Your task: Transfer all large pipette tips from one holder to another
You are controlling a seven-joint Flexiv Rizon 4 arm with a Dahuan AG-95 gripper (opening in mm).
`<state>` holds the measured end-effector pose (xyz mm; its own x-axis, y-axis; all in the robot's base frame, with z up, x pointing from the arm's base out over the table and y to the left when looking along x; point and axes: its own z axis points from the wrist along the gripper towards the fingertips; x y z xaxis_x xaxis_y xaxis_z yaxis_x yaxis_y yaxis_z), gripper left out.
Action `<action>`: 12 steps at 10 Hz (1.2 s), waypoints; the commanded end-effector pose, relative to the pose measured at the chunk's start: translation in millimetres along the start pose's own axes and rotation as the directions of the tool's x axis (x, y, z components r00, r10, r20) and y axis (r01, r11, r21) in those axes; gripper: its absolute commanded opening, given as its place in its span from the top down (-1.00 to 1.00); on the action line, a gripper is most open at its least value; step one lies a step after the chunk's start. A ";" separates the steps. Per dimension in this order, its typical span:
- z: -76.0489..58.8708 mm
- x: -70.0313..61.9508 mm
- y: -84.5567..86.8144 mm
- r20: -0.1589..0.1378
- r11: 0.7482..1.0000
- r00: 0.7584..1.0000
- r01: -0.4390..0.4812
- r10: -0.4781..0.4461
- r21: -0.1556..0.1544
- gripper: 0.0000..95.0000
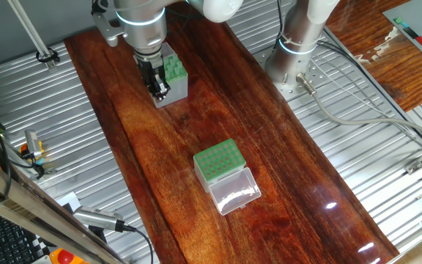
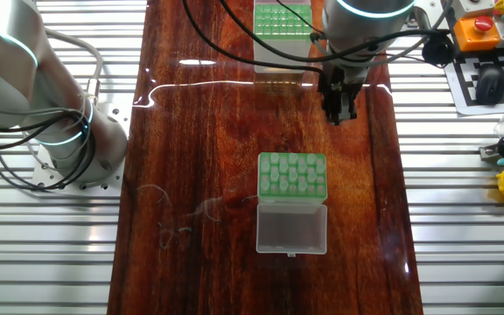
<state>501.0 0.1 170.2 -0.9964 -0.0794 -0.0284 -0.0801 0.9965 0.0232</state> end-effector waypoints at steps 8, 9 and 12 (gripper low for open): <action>0.5 1.9 0.0 0.000 1.000 1.000 0.006 -0.006 0.003 1.00; 0.5 1.9 0.1 0.000 1.000 1.000 0.008 -0.008 0.003 1.00; 0.4 3.3 0.0 0.001 1.000 1.000 0.008 -0.008 0.003 1.00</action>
<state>497.7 -0.4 169.9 -0.9961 -0.0835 -0.0298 -0.0841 0.9962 0.0206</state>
